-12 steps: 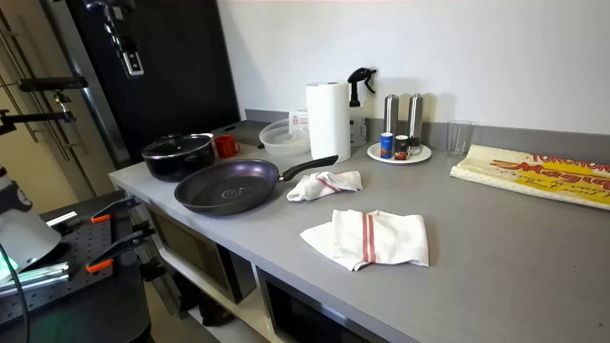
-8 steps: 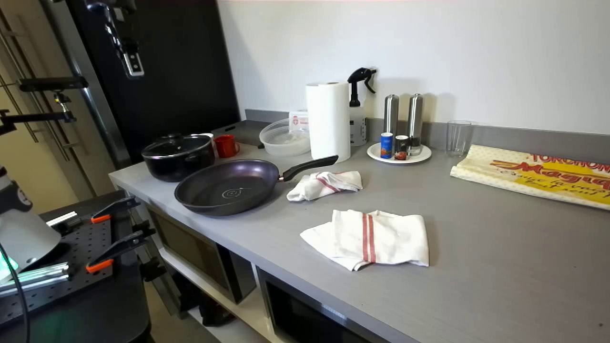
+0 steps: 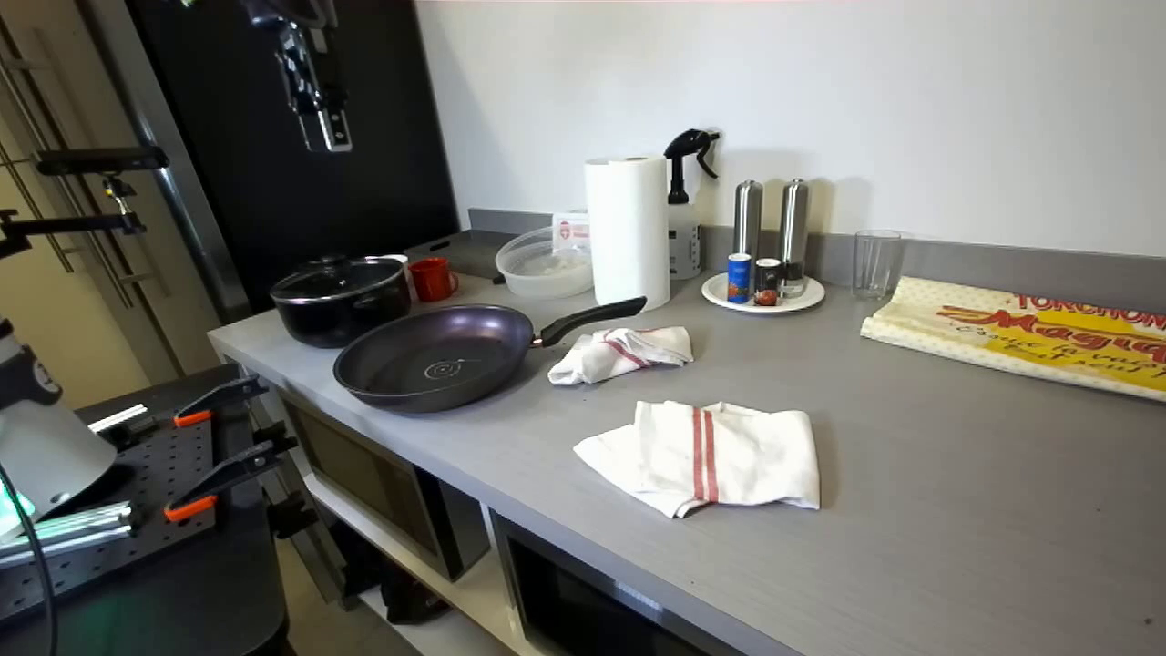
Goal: Use the towel to wipe the black pan.
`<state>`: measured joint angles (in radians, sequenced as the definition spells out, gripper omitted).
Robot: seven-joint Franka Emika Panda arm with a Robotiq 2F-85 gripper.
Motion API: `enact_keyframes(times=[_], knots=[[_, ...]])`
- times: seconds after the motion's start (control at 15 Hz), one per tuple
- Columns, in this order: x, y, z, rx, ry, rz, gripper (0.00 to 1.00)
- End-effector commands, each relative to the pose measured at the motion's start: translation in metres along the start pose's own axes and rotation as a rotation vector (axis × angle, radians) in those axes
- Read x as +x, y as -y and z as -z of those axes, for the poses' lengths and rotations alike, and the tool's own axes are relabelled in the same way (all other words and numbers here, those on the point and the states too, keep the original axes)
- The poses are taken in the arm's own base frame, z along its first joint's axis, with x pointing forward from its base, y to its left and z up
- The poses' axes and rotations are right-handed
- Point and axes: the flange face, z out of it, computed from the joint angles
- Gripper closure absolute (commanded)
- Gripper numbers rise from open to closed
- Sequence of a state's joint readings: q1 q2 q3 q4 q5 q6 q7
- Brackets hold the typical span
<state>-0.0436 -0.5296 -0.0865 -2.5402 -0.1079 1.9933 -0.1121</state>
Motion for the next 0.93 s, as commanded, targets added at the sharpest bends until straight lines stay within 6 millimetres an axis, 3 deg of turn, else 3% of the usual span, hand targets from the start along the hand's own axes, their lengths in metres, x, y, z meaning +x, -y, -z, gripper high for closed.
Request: enact_keyframes(times=[0.0, 0.47, 0.87], knots=[[0.055, -0.032, -0.009, 0.050, 0.025, -0.003, 0.00], [0.149, -0.073, -0.050, 0.051, 0.031, -0.024, 0.00], [0.223, -0.094, -0.096, 0.054, 0.016, -0.054, 0.00]])
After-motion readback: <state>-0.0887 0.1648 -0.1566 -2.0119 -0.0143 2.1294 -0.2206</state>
